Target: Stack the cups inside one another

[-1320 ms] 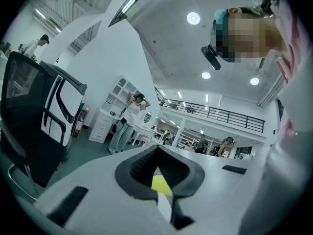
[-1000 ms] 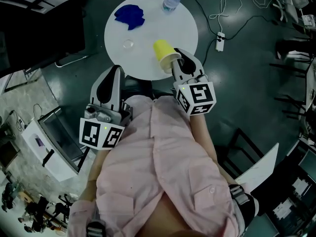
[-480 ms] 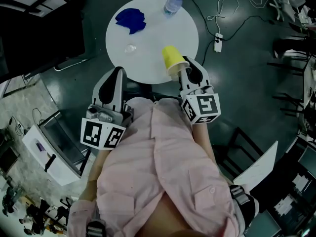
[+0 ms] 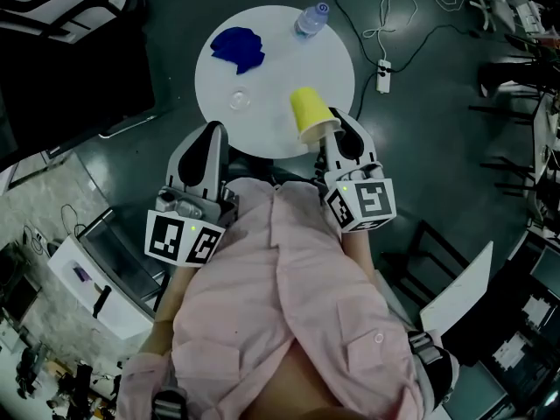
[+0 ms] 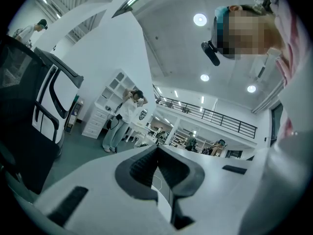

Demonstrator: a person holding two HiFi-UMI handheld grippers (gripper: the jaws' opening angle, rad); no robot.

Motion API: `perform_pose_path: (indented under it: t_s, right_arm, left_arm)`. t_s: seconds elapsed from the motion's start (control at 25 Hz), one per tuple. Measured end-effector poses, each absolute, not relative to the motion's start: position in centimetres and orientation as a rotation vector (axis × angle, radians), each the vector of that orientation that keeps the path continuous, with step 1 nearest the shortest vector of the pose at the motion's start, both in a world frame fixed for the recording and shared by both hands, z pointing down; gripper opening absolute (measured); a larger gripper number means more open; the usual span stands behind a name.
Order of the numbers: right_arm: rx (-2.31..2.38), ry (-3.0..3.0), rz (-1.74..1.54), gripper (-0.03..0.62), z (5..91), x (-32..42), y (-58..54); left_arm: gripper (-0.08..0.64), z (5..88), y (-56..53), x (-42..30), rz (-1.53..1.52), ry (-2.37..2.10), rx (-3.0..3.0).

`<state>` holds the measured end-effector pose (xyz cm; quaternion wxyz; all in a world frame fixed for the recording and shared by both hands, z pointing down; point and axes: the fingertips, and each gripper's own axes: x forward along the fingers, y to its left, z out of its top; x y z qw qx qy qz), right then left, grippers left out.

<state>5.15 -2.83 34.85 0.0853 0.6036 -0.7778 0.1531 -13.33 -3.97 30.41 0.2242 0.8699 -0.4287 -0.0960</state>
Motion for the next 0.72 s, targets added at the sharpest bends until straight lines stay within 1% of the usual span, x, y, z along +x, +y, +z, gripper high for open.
perform_pose_path:
  t_s: [0.72]
  right_arm:
    - [1.896, -2.22, 0.507, 0.038, 35.5, 2.8, -3.0]
  left_arm:
    - [0.009, 31.5, -5.9, -15.2, -0.215, -1.068, 2.41]
